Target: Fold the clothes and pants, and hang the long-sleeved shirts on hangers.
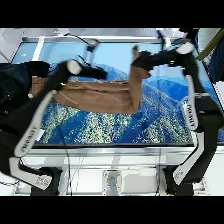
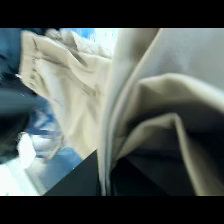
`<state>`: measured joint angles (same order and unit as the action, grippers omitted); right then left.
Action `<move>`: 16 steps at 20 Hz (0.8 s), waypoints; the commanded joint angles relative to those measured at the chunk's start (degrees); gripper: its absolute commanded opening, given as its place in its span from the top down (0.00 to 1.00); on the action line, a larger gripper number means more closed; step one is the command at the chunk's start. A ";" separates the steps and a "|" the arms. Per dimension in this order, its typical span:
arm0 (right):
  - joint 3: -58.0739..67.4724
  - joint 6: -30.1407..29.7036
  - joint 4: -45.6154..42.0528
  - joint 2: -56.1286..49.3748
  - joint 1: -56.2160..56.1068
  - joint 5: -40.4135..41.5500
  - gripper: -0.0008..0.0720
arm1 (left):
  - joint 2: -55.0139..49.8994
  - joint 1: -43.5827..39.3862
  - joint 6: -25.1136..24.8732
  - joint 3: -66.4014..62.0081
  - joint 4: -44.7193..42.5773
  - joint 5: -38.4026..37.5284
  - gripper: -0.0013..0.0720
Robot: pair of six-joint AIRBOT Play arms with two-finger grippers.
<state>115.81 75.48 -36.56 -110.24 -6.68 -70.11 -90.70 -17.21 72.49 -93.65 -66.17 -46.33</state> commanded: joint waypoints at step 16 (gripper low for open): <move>1.95 4.63 -26.95 -1.14 -11.47 -10.80 0.37 | 8.85 18.71 1.64 0.44 -2.82 -14.38 0.95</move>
<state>117.30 79.96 -54.72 -114.10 -24.53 -68.53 -81.91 0.75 74.13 -93.23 -68.82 -59.13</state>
